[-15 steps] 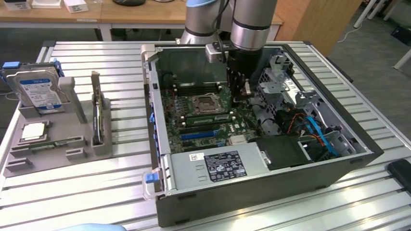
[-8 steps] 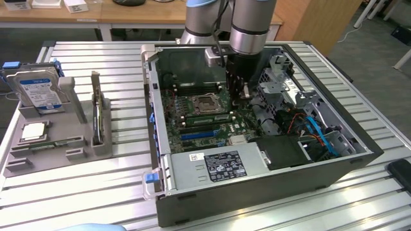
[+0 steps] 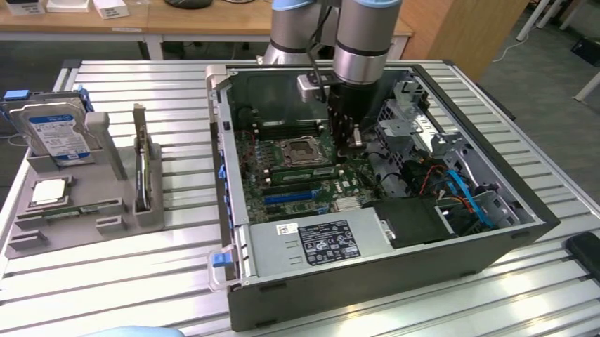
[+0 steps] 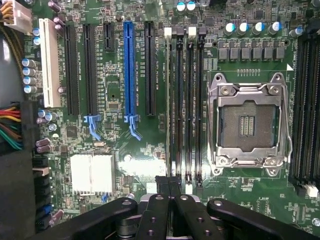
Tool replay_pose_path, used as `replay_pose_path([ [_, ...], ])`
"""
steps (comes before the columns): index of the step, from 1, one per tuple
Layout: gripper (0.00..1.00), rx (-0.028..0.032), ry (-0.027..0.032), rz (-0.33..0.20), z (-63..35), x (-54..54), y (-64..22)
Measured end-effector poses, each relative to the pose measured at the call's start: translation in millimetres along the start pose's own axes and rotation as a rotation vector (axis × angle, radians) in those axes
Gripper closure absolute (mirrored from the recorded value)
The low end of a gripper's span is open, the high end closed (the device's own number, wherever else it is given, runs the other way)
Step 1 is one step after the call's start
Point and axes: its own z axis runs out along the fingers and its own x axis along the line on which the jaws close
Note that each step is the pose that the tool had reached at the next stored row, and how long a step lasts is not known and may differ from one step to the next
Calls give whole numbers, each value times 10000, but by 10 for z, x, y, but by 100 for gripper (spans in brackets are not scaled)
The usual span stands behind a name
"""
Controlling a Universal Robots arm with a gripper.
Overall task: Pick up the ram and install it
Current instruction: 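Press down the ram until it locks into place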
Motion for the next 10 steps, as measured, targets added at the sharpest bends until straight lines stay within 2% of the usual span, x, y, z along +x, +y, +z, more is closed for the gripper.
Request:
replay_pose_path([
  [10,90,0,11,-2,85,-8,15],
])
